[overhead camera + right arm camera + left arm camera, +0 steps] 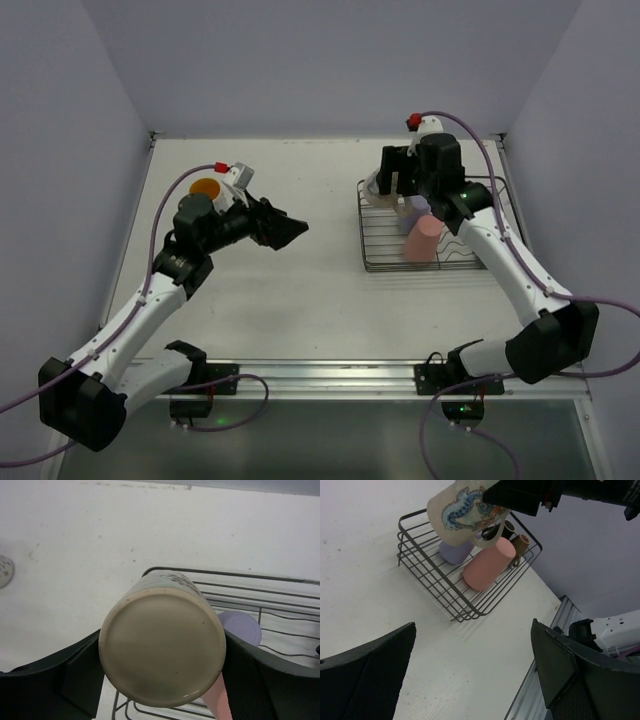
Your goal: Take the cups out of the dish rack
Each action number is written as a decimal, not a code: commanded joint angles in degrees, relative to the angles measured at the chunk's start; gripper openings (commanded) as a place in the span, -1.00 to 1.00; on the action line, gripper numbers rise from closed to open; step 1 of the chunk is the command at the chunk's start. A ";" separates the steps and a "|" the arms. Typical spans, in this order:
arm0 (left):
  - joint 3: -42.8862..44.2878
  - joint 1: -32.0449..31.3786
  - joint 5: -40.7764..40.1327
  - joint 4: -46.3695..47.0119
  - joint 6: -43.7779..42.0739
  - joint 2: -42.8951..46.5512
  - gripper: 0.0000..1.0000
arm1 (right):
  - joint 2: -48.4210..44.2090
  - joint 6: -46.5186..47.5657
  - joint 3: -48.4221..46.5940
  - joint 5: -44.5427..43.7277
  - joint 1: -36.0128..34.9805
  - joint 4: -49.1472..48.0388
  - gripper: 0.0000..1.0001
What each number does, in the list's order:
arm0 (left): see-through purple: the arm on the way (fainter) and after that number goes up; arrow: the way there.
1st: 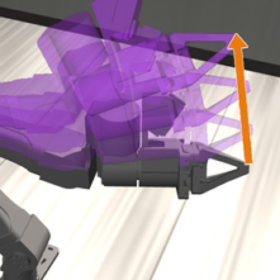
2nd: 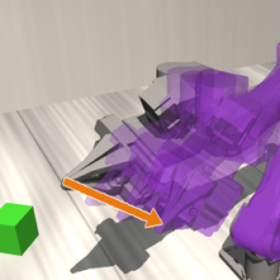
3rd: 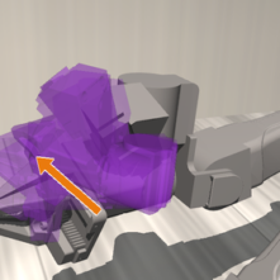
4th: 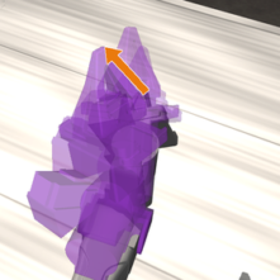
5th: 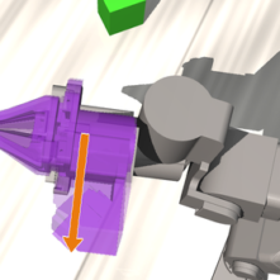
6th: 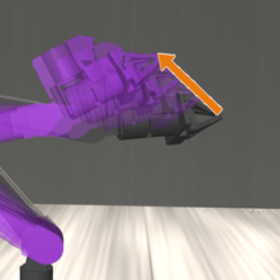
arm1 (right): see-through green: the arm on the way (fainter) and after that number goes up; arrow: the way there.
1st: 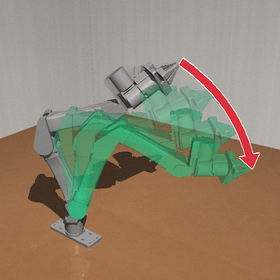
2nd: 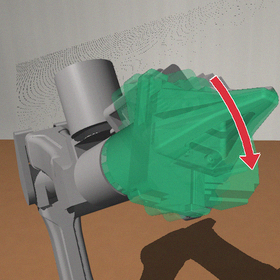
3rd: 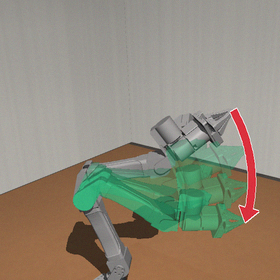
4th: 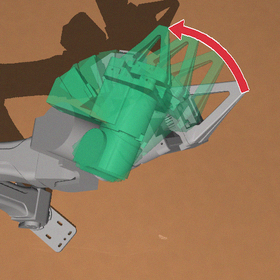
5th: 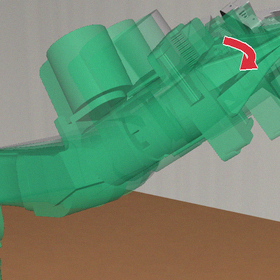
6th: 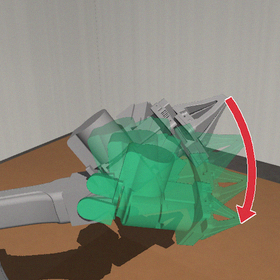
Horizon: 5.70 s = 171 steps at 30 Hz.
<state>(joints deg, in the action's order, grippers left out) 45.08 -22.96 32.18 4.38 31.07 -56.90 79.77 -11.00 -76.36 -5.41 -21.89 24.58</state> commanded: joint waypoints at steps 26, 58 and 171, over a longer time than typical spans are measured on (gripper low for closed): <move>-2.10 -4.72 3.94 45.27 19.55 -18.24 0.77 | -17.64 -40.57 21.24 35.46 0.97 -45.13 -0.78; 6.94 -5.69 -29.80 11.27 3.92 -4.78 -1.00 | -12.44 -42.52 31.97 28.79 -4.13 -47.35 0.98; -3.78 -12.54 2.18 48.00 24.82 -22.80 0.64 | -38.90 -38.38 40.13 28.68 1.24 -37.75 -0.31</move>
<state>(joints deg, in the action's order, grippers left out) 40.34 -34.48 33.19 44.56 52.99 -77.69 40.07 -43.90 -37.10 15.55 -20.32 -4.27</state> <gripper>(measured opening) 0.824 0.663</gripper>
